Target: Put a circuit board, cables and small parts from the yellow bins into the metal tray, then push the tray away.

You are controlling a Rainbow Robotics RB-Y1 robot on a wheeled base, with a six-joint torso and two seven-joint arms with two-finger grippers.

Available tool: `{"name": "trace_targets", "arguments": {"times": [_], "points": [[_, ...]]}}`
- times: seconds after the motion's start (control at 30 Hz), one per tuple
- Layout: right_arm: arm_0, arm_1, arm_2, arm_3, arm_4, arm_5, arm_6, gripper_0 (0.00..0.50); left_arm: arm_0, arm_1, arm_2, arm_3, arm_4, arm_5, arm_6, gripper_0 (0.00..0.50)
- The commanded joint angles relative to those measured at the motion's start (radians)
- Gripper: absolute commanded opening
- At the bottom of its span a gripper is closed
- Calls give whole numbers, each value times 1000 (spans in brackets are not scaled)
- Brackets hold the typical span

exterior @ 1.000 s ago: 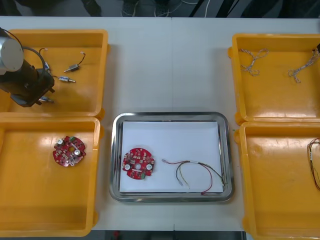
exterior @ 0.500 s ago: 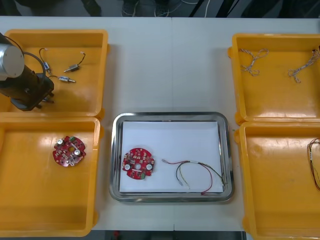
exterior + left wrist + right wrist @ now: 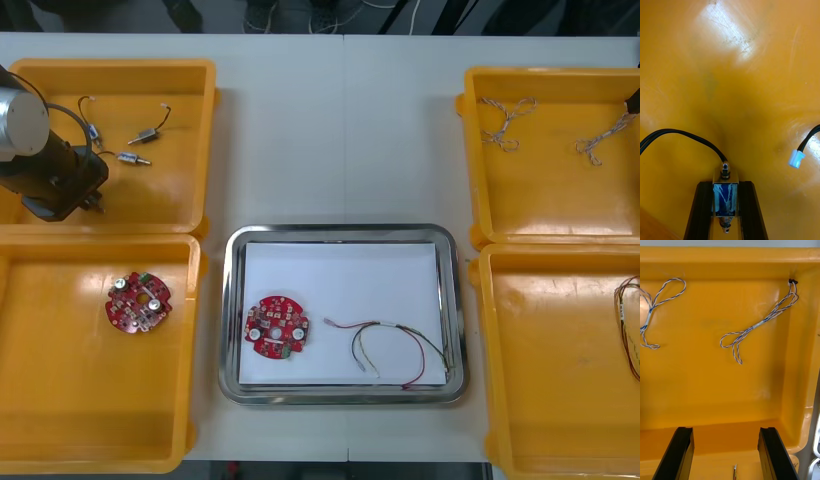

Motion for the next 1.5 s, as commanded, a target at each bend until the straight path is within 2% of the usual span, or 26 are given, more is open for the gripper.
{"name": "trace_targets", "arguments": {"times": [0.03, 0.27, 0.67, 0.87, 1.1, 1.23, 1.5], "points": [[-105, 5, -40, 79, 55, -56, -52, 500, 9, 3, 3, -9, 11, -14, 29, 0], [-182, 5, -45, 254, 129, -169, -61, 500, -19, 63, 9, -40, 67, 46, 25, 0], [-186, 26, -59, 384, 134, -298, -119, 500, -122, 133, 9, -84, 120, 241, 2, 0], [-186, 39, -68, 444, 135, -375, -144, 500, -172, 144, 9, -112, 171, 330, -107, 0], [-186, 48, -85, 521, 132, -465, -157, 500, -195, 144, 1, -144, 240, 341, -202, 0], [-185, 51, -83, 575, 135, -538, -147, 500, -204, 143, -43, -235, 245, 407, -228, 0], [-179, 51, -60, 650, 138, -648, -144, 500, -203, 124, -51, -384, 278, 525, -224, 0]]}}
